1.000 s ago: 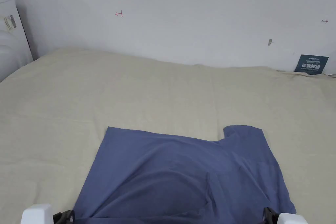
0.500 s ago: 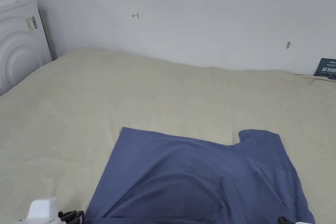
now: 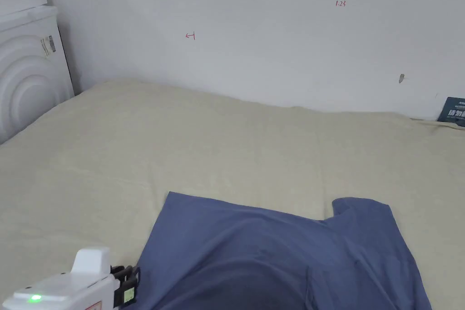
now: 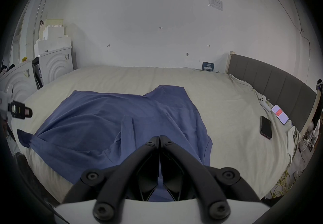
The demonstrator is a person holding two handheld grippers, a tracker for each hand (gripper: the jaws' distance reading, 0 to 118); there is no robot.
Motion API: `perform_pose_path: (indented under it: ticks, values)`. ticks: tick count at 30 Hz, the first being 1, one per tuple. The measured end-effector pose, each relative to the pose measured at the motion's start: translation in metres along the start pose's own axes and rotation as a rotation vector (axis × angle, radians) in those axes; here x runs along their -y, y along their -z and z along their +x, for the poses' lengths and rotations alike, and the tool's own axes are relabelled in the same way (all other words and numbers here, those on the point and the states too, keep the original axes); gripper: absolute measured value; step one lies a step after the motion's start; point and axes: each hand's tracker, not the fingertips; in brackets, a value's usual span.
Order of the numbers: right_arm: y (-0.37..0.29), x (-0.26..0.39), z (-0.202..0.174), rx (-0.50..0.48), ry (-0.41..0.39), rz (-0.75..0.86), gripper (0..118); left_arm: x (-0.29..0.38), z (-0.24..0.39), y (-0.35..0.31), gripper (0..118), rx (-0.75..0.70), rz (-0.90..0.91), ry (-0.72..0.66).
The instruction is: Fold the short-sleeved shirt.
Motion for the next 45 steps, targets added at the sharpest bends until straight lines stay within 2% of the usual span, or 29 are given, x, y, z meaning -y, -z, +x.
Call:
perform_pose_path:
  ticks: [7,10,18,23,30,32,34,36,38,40,42,44,45]
  values:
    - [0.015,-0.011,-0.004,-0.007,-0.012,0.003,0,-0.058,0.019,0.059,23,0.031,0.012,0.100]
    - [0.021,-0.015,-0.004,-0.008,-0.015,0.002,0,-0.073,0.025,0.080,1,0.023,-0.001,0.144]
    - [0.033,-0.022,0.001,0.000,-0.016,-0.003,0,-0.101,0.016,0.131,0,0.019,-0.060,0.116]
    - [0.042,-0.020,0.001,0.005,-0.024,-0.022,0,-0.126,0.003,0.172,0,0.040,-0.105,0.048]
    - [0.058,-0.024,-0.003,0.004,-0.025,-0.049,0,-0.152,-0.004,0.231,0,0.018,-0.164,0.070]
    - [0.063,-0.025,-0.005,0.002,-0.028,-0.054,0,-0.154,-0.002,0.246,8,0.018,-0.193,0.100]
    - [0.068,-0.026,-0.006,0.000,-0.033,-0.059,0,-0.154,-0.001,0.261,25,-0.007,-0.241,0.106]
    - [0.072,-0.026,-0.006,-0.001,-0.034,-0.063,0,-0.152,0.000,0.273,27,-0.046,-0.288,0.124]
    - [0.077,-0.025,-0.006,-0.001,-0.038,-0.072,0,-0.149,0.002,0.281,35,-0.043,-0.298,0.132]
    - [0.080,-0.025,-0.006,-0.004,-0.036,-0.080,0,-0.147,0.008,0.280,35,-0.061,-0.285,0.168]
    - [0.083,-0.023,-0.005,-0.004,-0.029,-0.086,0,-0.147,0.012,0.283,31,-0.086,-0.293,0.196]
    - [0.087,-0.021,-0.005,-0.008,-0.027,-0.092,0,-0.144,0.016,0.283,17,-0.085,-0.287,0.201]
    - [0.088,-0.021,-0.005,-0.009,-0.025,-0.095,1,-0.143,0.018,0.284,3,-0.074,-0.286,0.203]
